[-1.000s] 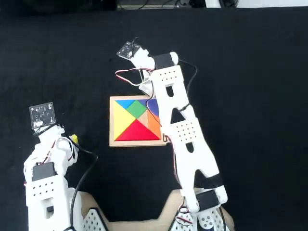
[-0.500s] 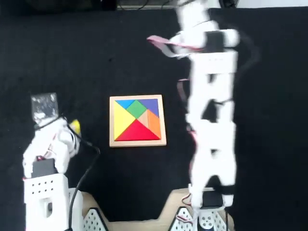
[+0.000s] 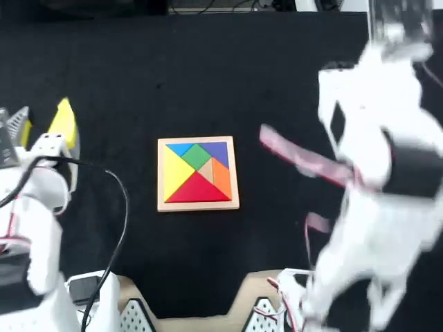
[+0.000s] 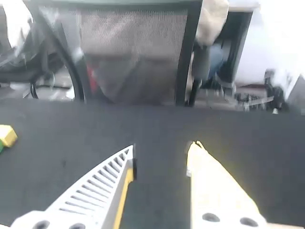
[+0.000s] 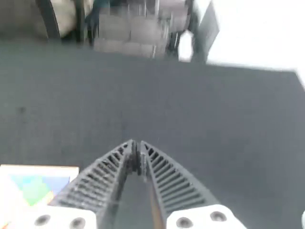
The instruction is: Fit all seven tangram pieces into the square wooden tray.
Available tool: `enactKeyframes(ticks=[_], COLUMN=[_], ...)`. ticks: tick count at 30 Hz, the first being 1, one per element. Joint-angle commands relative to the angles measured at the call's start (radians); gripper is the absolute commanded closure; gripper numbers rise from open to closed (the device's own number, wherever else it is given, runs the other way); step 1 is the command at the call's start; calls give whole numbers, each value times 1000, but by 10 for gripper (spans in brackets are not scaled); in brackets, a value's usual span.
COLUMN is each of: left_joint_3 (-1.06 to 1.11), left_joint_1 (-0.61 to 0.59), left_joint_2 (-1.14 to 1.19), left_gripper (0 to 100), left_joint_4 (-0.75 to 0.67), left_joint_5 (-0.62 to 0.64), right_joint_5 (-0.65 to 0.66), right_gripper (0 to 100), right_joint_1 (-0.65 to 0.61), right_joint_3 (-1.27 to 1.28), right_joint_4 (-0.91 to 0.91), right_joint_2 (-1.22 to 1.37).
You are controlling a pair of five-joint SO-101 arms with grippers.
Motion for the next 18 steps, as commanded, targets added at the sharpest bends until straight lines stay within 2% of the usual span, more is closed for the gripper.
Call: enactKeyframes(ticks=[1,4,7,10,12,15,18], left_joint_3=[-450,-645,-693,-570,-407,-82,251], left_joint_1=[8,8,8,8,16,91,91], left_joint_2=[169,342,486,480,407,207,-35], left_gripper=[813,813,813,813,813,813,813], left_joint_4=[261,486,646,643,621,466,281], left_joint_5=[-3,-2,-3,-9,-9,-26,-83], right_joint_5=[38,32,32,34,34,32,38], right_gripper=[987,987,987,987,988,988,987], right_joint_1=[-48,-64,-63,-60,-63,-61,-63], right_joint_3=[110,193,308,443,558,773,992], right_joint_4=[-25,61,95,91,46,-75,-210], right_joint_2=[-165,-165,-173,-223,-288,-418,-530])
